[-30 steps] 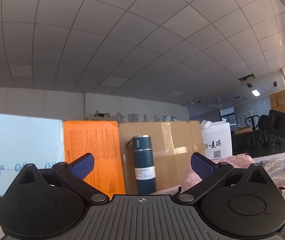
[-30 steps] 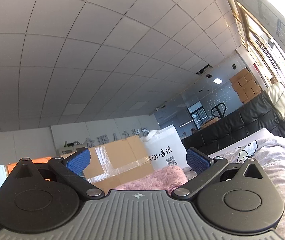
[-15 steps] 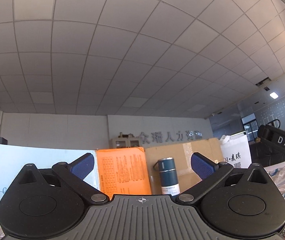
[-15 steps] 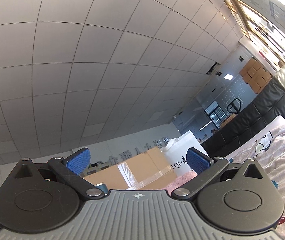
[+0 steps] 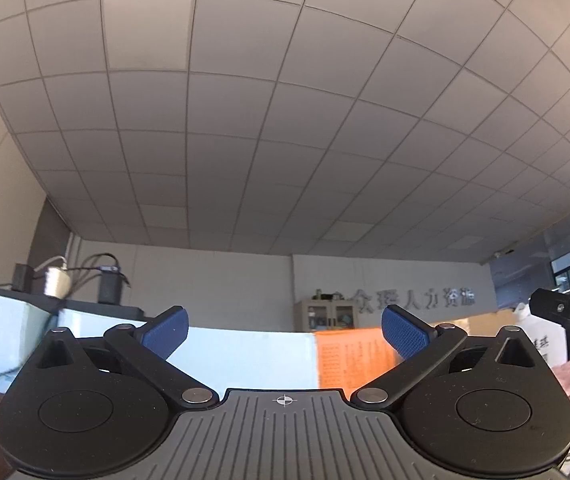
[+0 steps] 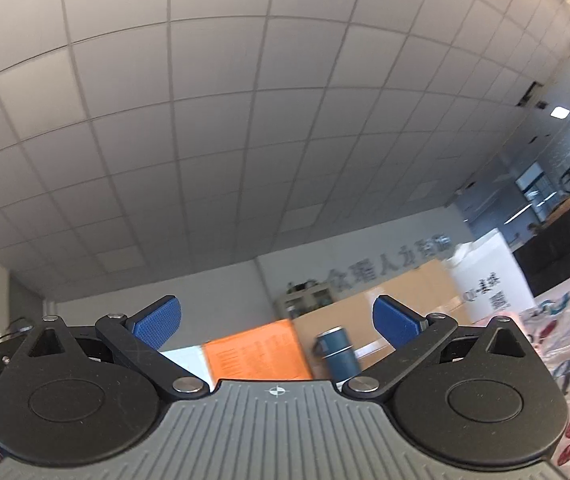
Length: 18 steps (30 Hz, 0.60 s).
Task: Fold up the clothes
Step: 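Swing both tools toward the brown leather jacket on the bed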
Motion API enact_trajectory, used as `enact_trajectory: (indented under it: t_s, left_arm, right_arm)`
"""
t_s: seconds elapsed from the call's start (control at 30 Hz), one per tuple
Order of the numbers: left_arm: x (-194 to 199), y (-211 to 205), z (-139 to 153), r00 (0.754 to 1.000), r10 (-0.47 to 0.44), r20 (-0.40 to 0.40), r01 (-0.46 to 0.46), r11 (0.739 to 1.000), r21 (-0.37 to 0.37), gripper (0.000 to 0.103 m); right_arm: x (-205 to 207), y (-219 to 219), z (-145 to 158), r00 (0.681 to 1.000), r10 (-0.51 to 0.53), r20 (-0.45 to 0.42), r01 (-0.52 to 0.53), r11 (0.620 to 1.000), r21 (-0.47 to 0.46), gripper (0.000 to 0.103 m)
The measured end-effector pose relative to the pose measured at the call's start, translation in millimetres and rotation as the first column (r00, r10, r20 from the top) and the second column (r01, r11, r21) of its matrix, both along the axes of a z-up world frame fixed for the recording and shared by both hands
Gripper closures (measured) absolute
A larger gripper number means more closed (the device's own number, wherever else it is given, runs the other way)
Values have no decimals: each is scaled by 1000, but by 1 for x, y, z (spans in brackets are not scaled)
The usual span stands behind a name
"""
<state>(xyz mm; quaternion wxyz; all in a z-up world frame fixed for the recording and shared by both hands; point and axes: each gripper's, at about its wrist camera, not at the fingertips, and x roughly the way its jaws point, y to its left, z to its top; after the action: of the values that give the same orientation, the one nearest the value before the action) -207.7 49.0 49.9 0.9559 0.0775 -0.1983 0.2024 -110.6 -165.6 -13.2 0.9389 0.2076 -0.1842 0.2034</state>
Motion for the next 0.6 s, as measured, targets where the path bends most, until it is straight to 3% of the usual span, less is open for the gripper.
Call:
enact_trajectory:
  t_s: [0.17, 0.27, 0.33, 0.47, 0.6]
  left_arm:
    - [-40, 31, 20, 986, 163, 36, -165, 983, 84, 0]
    - [-68, 48, 37, 955, 281, 94, -290, 951, 109, 0]
    - [-86, 63, 50, 933, 339, 122, -350, 932, 88, 0]
    - [-113, 103, 80, 916, 369, 156, -366, 929, -49, 0]
    - [-130, 166, 98, 952, 271, 145, -222, 931, -289, 0]
  right_arm:
    - [-28, 41, 16, 988, 155, -22, -156, 981, -119, 0]
    - [-44, 67, 27, 958, 277, -69, -285, 940, -187, 0]
    - [-52, 88, 32, 935, 341, -98, -355, 907, -227, 0]
    - [-71, 134, 41, 893, 429, -134, -448, 832, -326, 0]
    - [-78, 181, 48, 858, 479, -187, -512, 759, -403, 0]
